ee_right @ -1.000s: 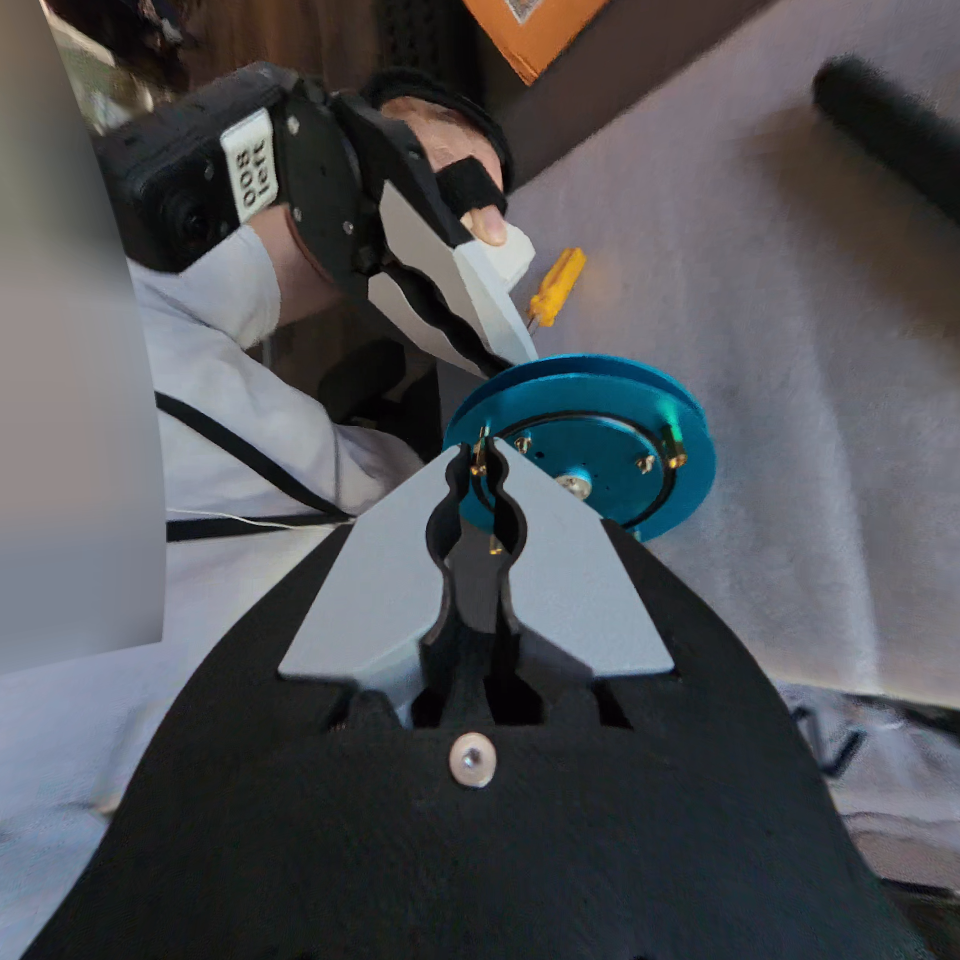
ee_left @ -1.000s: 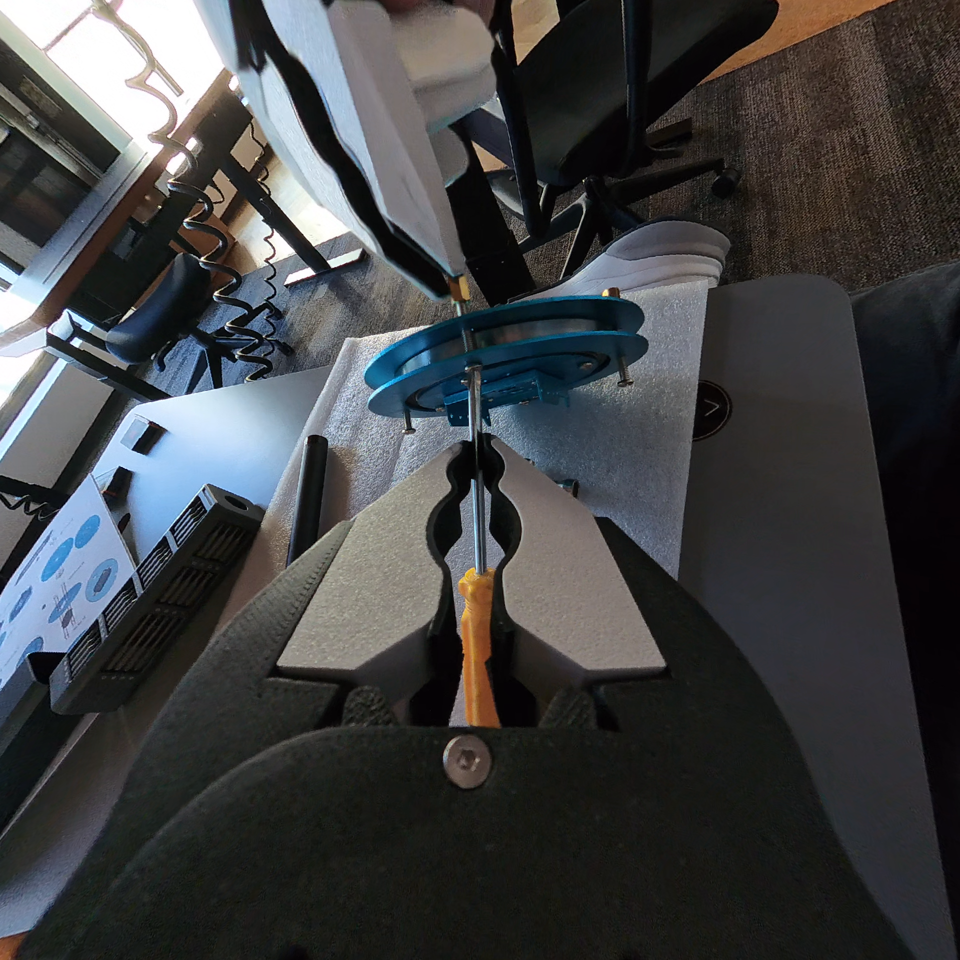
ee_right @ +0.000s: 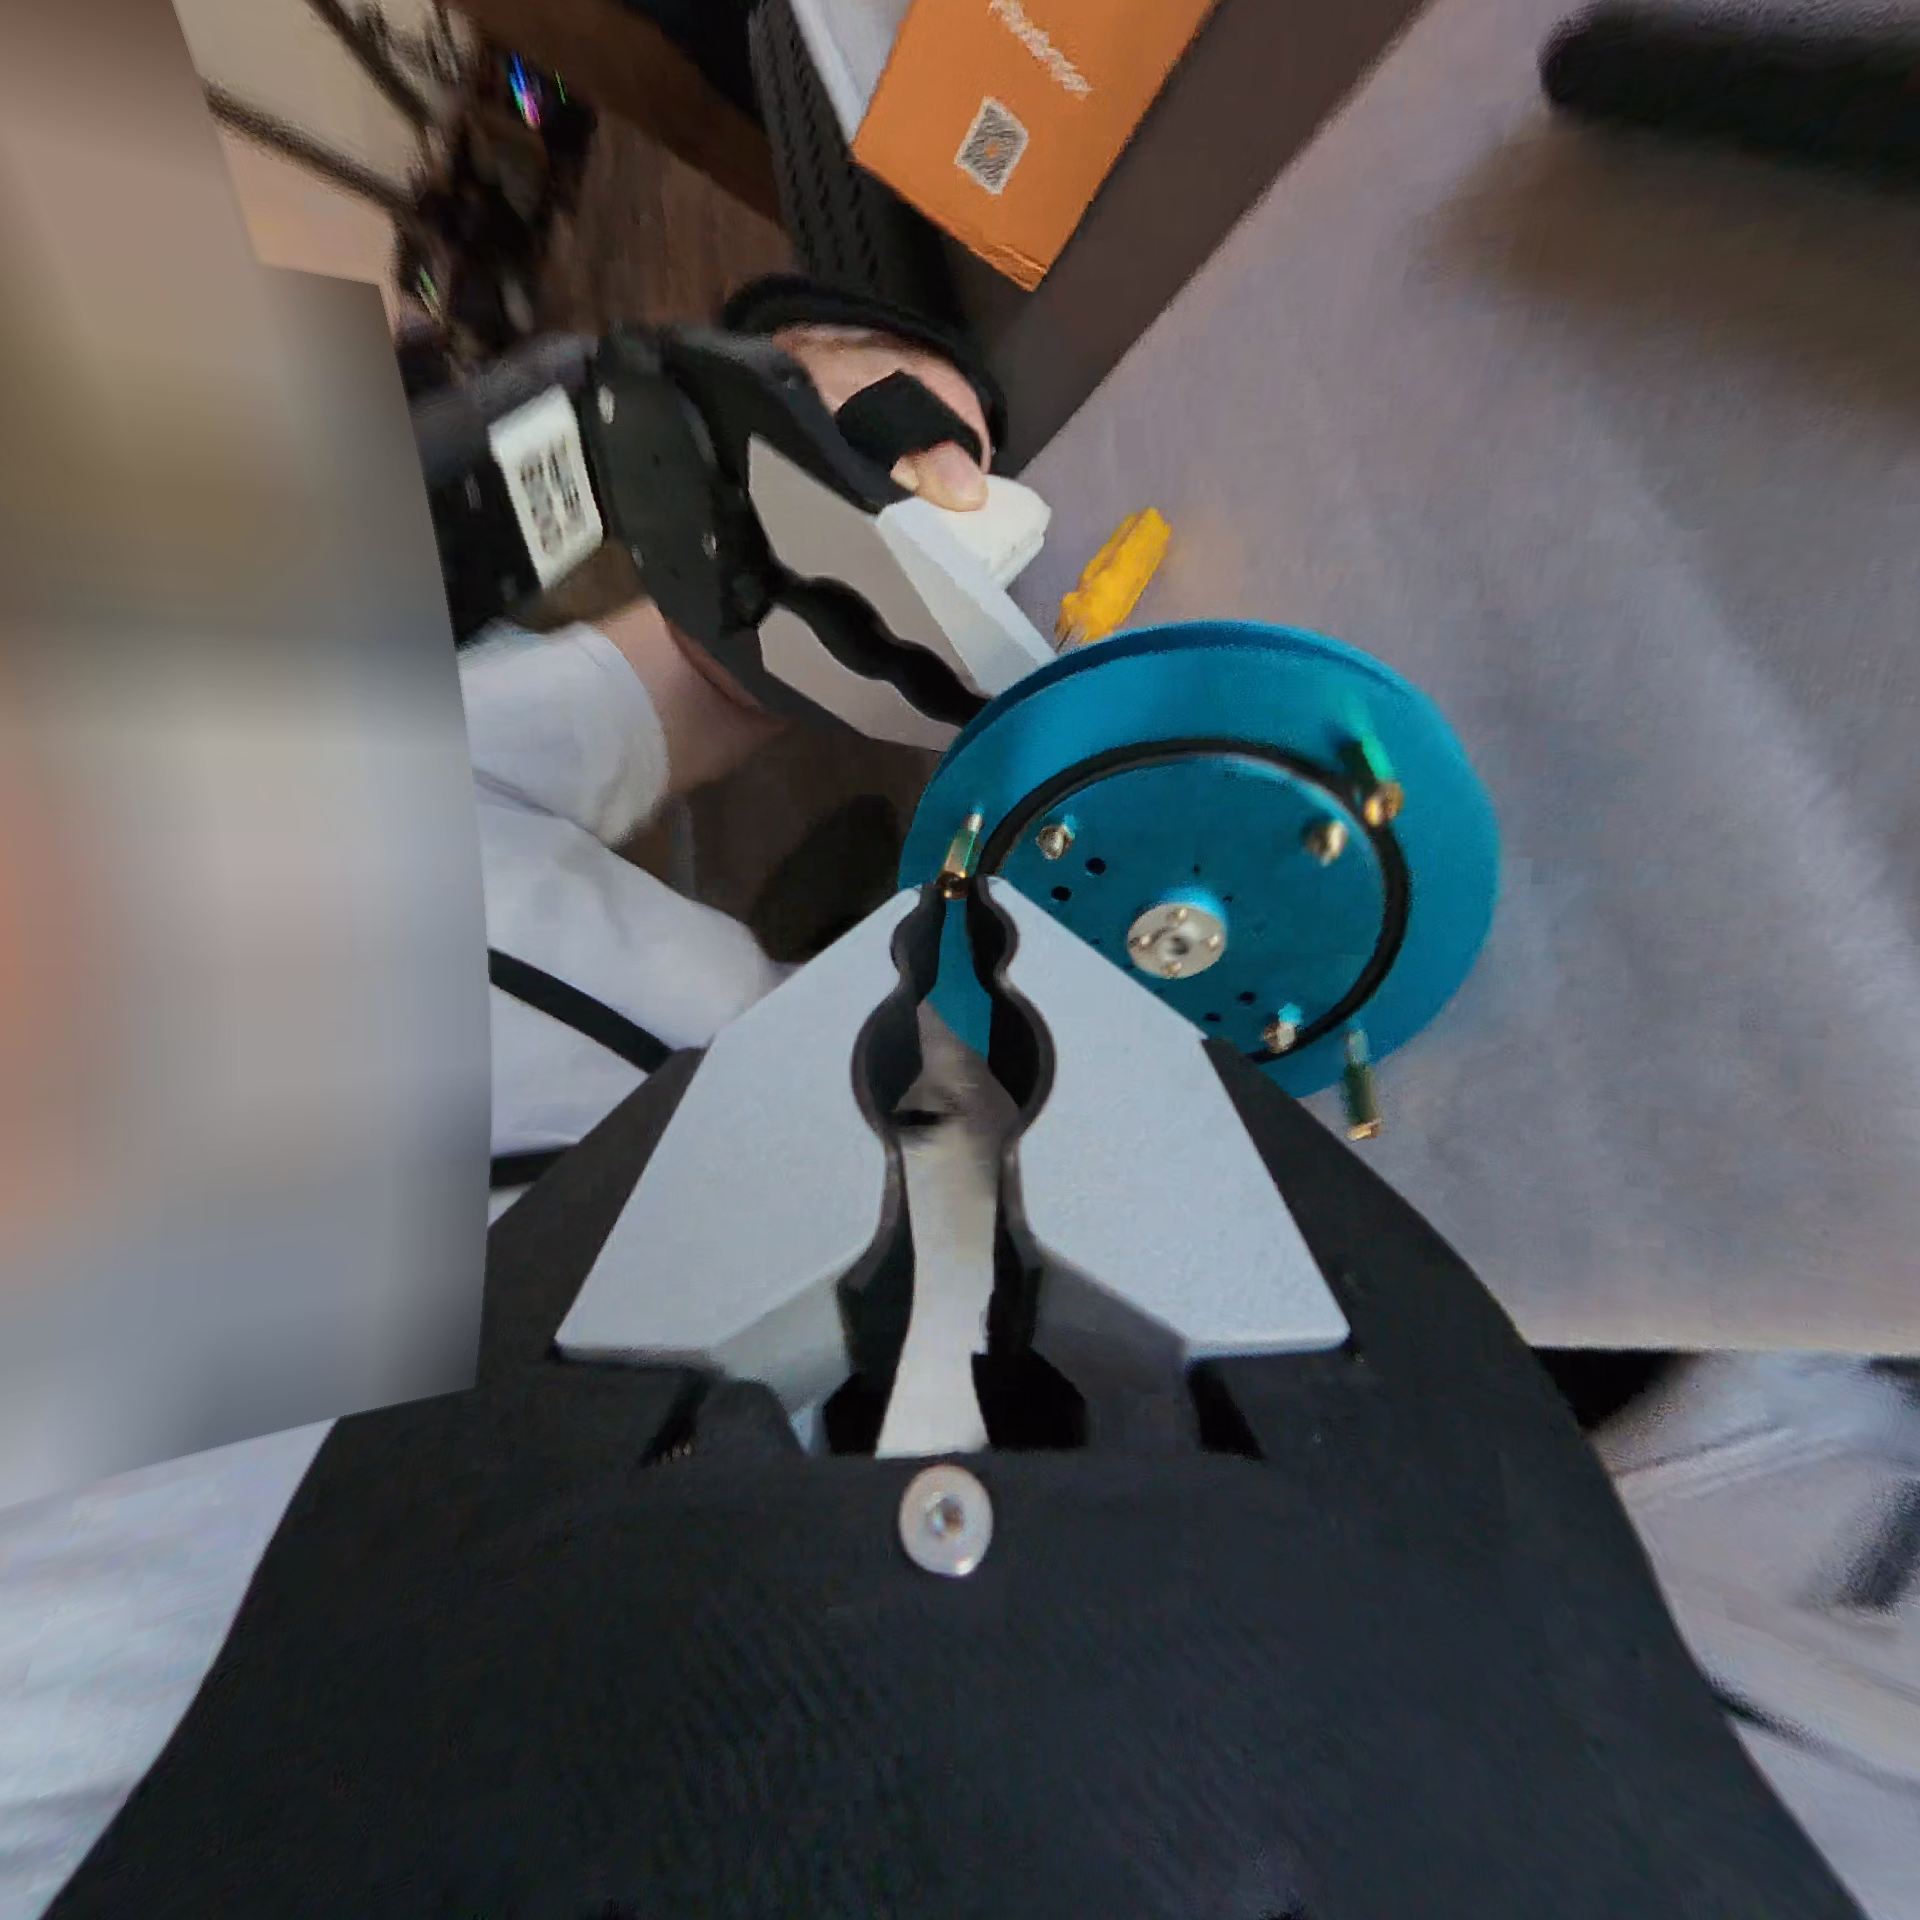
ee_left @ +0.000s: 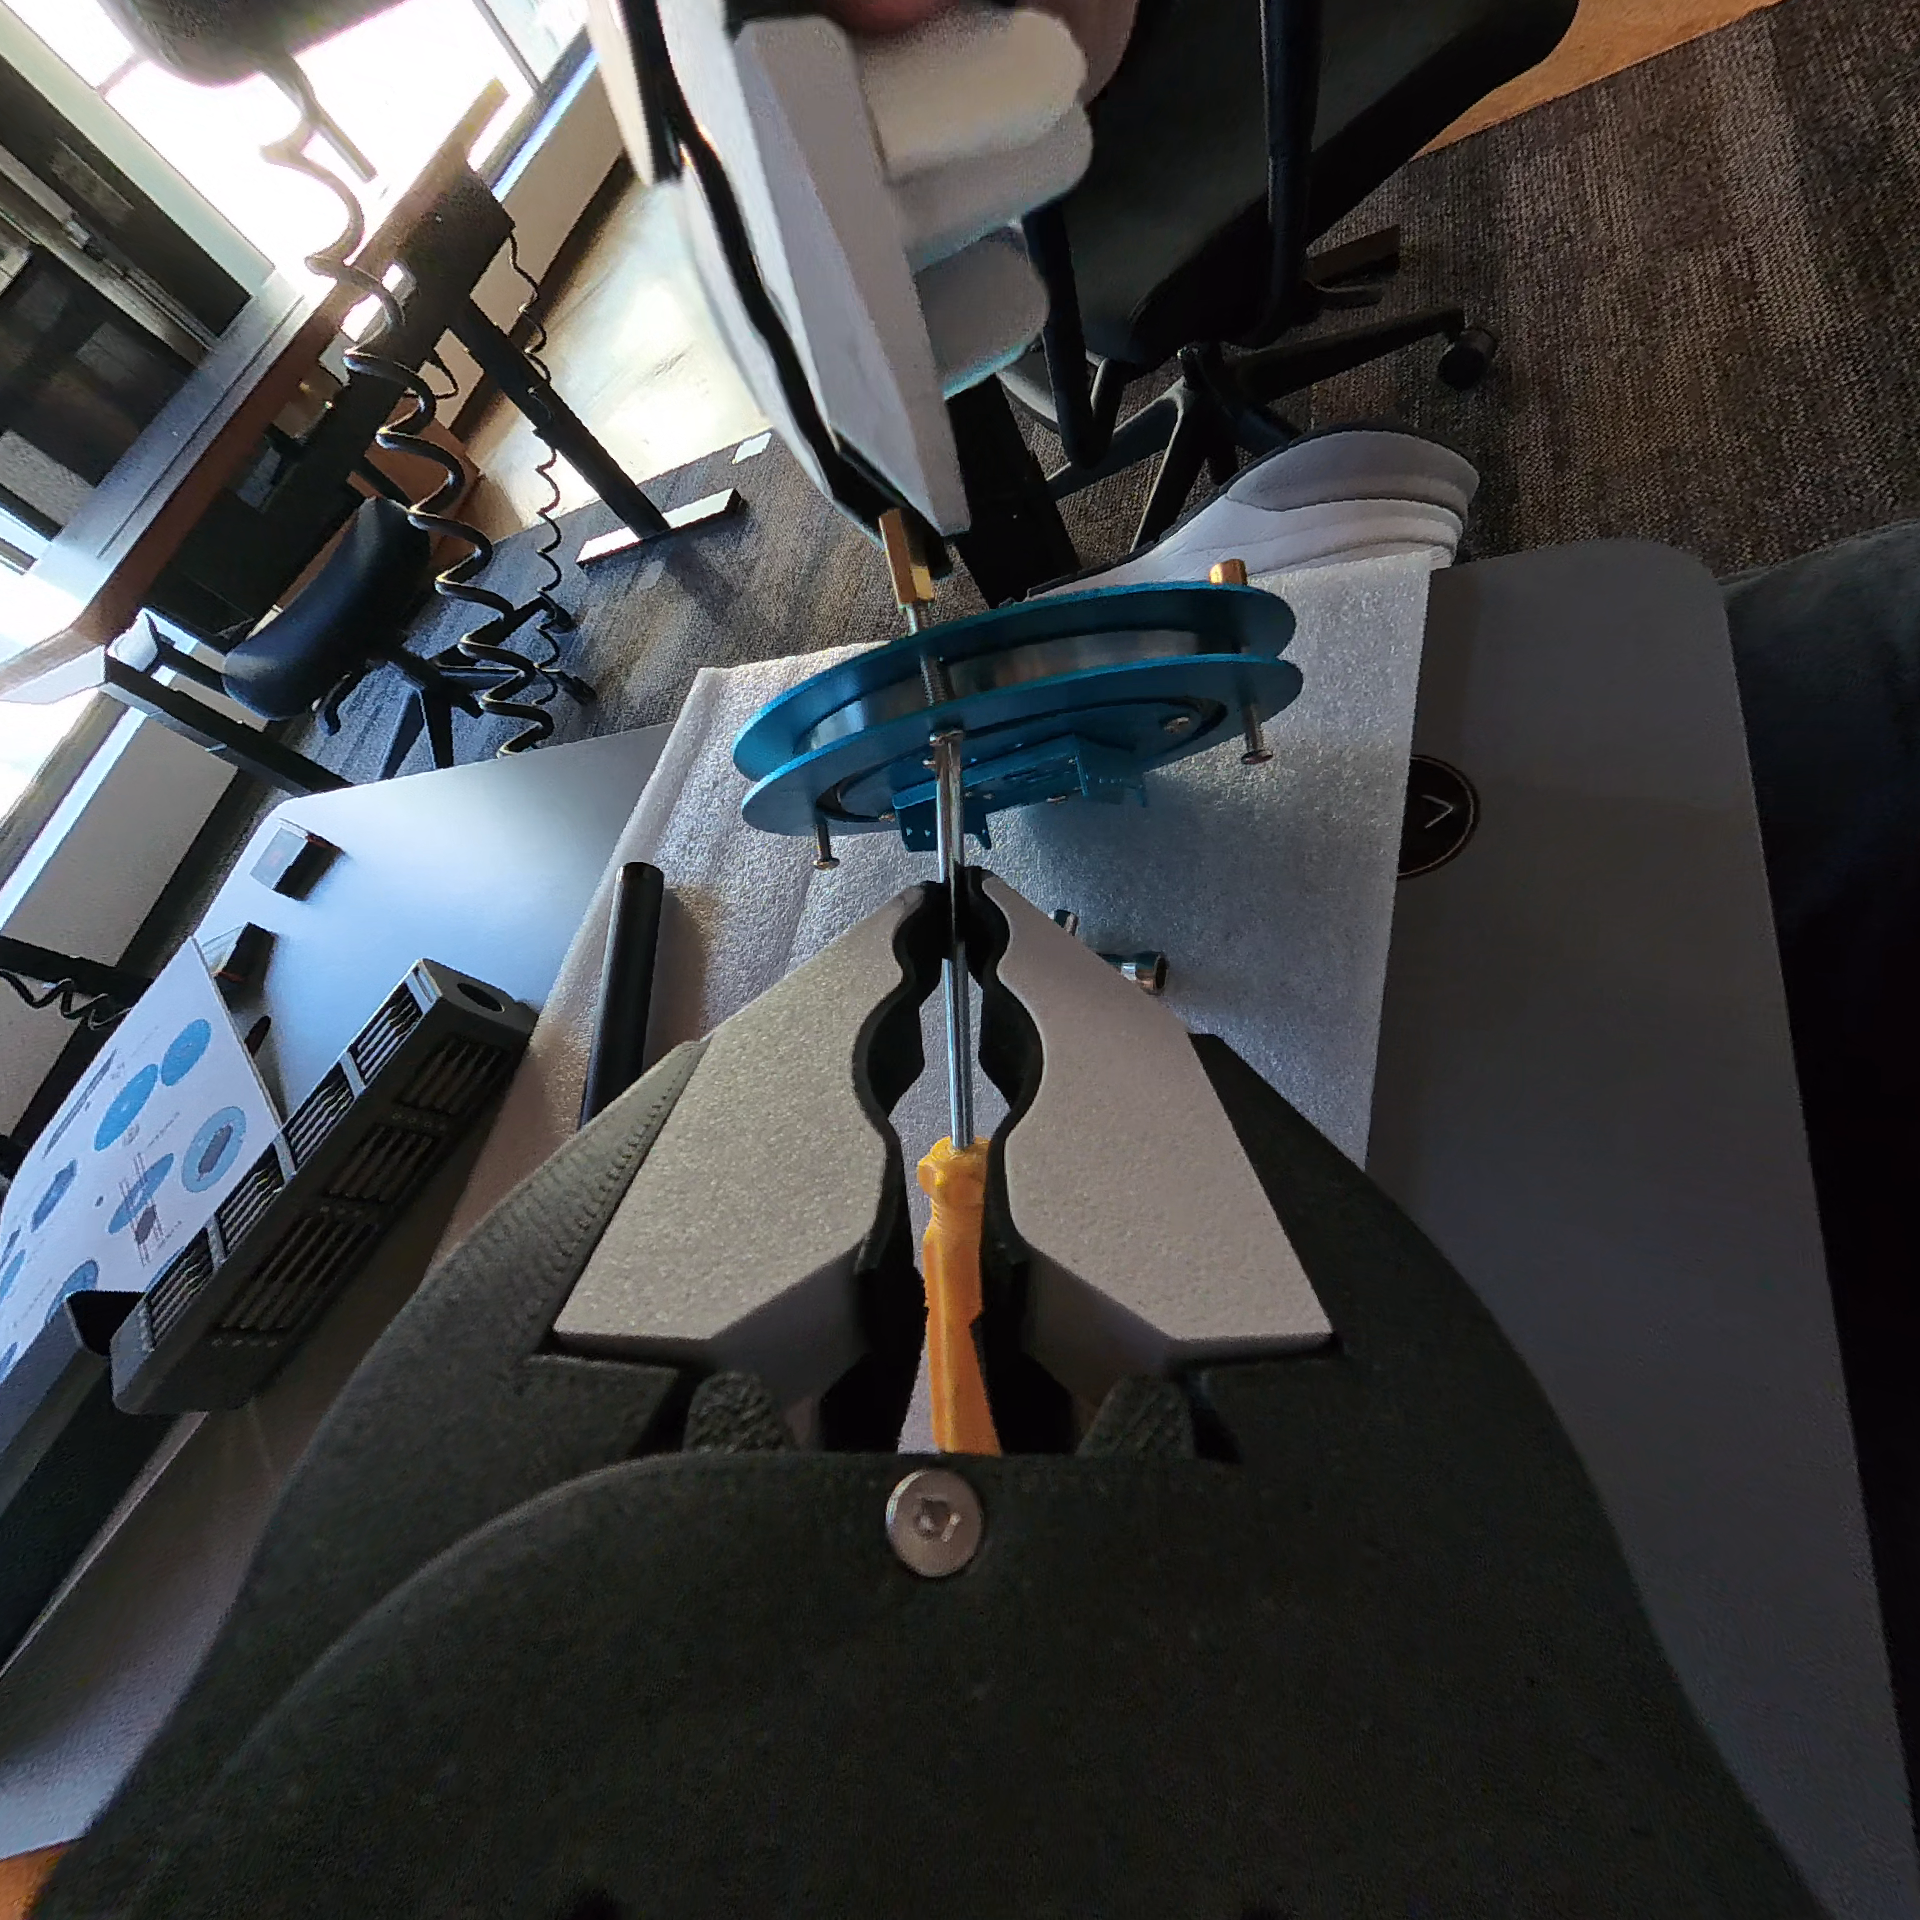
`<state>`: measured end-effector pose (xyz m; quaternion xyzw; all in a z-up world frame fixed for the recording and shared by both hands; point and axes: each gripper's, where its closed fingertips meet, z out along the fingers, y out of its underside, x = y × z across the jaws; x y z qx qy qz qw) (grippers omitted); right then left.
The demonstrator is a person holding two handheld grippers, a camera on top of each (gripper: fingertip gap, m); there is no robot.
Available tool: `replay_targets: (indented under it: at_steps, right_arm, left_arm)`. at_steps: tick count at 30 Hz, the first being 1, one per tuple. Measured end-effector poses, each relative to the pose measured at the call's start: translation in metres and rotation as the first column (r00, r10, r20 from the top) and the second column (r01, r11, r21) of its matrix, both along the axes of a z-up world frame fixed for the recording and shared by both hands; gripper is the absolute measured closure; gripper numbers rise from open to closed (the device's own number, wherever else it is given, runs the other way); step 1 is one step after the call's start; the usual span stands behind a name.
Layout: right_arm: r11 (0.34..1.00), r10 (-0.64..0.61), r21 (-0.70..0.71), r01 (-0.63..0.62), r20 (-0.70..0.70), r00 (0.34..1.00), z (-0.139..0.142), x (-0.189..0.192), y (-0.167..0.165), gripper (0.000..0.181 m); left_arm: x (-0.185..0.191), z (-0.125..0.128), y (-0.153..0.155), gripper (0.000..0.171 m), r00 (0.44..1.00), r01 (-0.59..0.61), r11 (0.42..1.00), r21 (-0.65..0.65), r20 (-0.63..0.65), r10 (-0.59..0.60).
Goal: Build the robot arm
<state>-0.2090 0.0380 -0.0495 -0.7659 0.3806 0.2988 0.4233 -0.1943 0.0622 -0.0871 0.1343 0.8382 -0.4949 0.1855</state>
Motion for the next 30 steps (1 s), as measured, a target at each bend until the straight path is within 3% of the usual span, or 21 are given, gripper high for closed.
replay_targets:
  at_steps: [2,5,7,12,14,15,18,21,23,25,27,29,30]
  right_arm:
    - [0.991,0.129,-0.068,-0.112,0.333,0.934,0.0009,0.0036,-0.0012,0.159]
    - [0.963,0.269,-0.215,-0.163,0.695,0.667,0.0046,0.0086,-0.004,0.161]
    - [0.947,0.32,-0.274,-0.168,0.76,0.566,0.0044,0.0083,-0.0025,0.165]
    - [0.922,0.386,-0.337,-0.19,0.785,0.484,0.0009,0.004,0.0023,0.176]
    - [0.928,0.372,-0.326,-0.183,0.767,0.522,0.0008,0.0043,0.0026,0.176]
    - [0.934,0.355,-0.311,-0.176,0.74,0.571,0.0004,0.0045,0.0023,0.176]
    - [0.972,0.218,-0.195,-0.128,0.565,0.796,0.0013,0.0051,0.0029,0.176]
    - [0.996,0.024,-0.094,0.004,0.296,0.955,0.001,0.0086,0.003,0.177]
    - [0.993,-0.094,-0.069,0.098,0.049,0.994,-0.0003,0.0068,0.0026,0.176]
    - [0.987,-0.157,-0.053,0.153,-0.074,0.985,-0.0001,0.0051,0.0032,0.176]
    - [0.992,-0.121,-0.031,0.12,-0.02,0.992,0.0007,0.0042,0.0041,0.176]
    - [1.0,-0.007,-0.012,0.01,0.212,0.977,0.0022,0.0048,0.0036,0.172]
    - [0.999,0.04,-0.009,-0.039,0.368,0.929,0.0046,0.0065,0.0032,0.158]
  left_arm:
    - [-0.0007,0.0,-0.0003,0.169,1.0,0.005,1.0,-0.001,-0.004,-0.005]
    - [-0.0012,-0.0001,-0.0001,0.169,1.0,0.006,1.0,-0.003,-0.004,-0.006]
    - [-0.0013,-0.0001,-0.0001,0.169,1.0,0.005,1.0,-0.004,-0.006,-0.005]
    - [-0.0013,-0.0001,-0.0005,0.169,1.0,0.007,1.0,-0.004,-0.009,-0.007]
    - [-0.0014,-0.0003,-0.0002,0.169,1.0,0.007,1.0,-0.003,-0.008,-0.007]
    - [-0.0012,-0.0004,-0.0002,0.169,1.0,0.005,1.0,-0.002,-0.007,-0.005]
    - [-0.0009,-0.0005,-0.0003,0.169,1.0,0.002,1.0,0.0,0.002,-0.002]
    - [0.0017,-0.0008,0.0002,0.169,1.0,-0.011,1.0,0.004,0.013,0.01]
    - [0.0017,-0.001,0.0003,0.169,1.0,-0.009,1.0,0.005,0.008,0.009]
    - [0.0012,-0.0011,0.0005,0.169,1.0,-0.007,1.0,0.005,0.007,0.007]
    - [0.0005,-0.0012,0.0006,0.169,1.0,-0.004,1.0,0.003,0.003,0.004]
    - [0.0,-0.001,0.0003,0.169,1.0,-0.001,1.0,0.0,-0.002,0.001]
    - [0.0,-0.0009,0.0002,0.169,1.0,-0.001,1.0,-0.001,-0.003,0.001]
